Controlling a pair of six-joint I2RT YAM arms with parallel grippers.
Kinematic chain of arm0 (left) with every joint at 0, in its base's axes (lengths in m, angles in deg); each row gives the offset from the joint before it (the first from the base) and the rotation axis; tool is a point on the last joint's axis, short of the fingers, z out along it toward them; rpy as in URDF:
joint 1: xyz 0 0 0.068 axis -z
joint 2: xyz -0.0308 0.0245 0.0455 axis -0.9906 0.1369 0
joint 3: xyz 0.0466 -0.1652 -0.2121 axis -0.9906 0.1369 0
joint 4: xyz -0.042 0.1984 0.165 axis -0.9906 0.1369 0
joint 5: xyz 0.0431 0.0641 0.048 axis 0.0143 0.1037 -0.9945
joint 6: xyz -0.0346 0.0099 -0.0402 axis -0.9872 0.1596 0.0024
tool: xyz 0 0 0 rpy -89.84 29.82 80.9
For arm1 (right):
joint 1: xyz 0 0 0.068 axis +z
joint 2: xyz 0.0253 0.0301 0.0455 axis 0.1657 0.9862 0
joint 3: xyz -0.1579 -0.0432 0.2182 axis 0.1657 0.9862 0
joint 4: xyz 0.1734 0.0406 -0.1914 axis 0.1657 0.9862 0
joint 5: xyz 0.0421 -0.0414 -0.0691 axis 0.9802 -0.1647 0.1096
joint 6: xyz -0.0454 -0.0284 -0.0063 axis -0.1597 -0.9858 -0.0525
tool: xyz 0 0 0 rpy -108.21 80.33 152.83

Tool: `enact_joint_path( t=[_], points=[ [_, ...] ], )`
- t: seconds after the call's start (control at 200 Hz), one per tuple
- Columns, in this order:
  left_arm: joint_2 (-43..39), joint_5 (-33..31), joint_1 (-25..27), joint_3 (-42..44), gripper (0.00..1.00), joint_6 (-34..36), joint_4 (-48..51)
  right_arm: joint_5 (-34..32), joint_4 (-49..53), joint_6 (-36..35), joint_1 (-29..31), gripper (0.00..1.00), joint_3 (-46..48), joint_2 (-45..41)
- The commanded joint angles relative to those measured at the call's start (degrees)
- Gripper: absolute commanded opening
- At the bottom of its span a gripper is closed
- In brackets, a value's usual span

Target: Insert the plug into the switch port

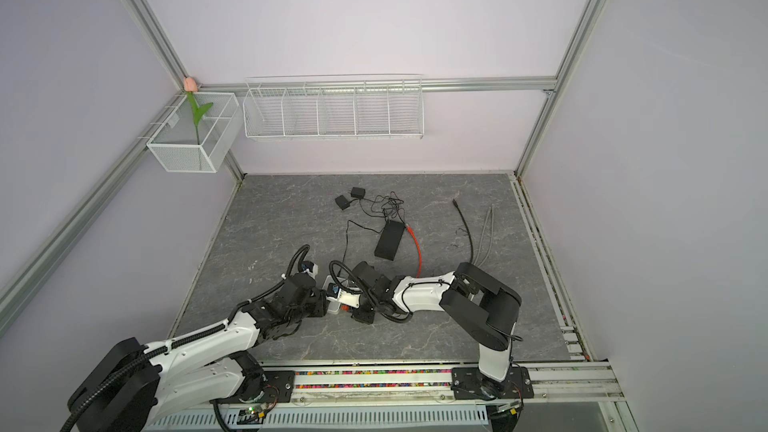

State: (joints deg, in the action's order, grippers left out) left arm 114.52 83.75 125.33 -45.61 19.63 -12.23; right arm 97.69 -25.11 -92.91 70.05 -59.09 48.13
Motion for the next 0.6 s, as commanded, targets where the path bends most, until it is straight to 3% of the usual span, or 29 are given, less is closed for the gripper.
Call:
enact_joint_path(
  t=[0.0, 0.365, 0.595],
  points=[
    [-1.71, 19.48, 3.87, -1.56, 0.41, -1.44, 0.01, 5.48, -20.83, -0.31, 3.66, 0.07, -0.49, -2.31],
    [-12.75, 16.72, -2.18, 2.79, 0.47, -3.14, 3.68, -5.05, -14.62, 0.24, 4.61, 0.06, -0.47, -3.36],
    [-16.14, 18.95, -2.95, 4.23, 0.53, -3.69, 4.20, -11.25, -11.60, -1.34, 4.41, 0.07, 1.01, -5.22]
  ],
)
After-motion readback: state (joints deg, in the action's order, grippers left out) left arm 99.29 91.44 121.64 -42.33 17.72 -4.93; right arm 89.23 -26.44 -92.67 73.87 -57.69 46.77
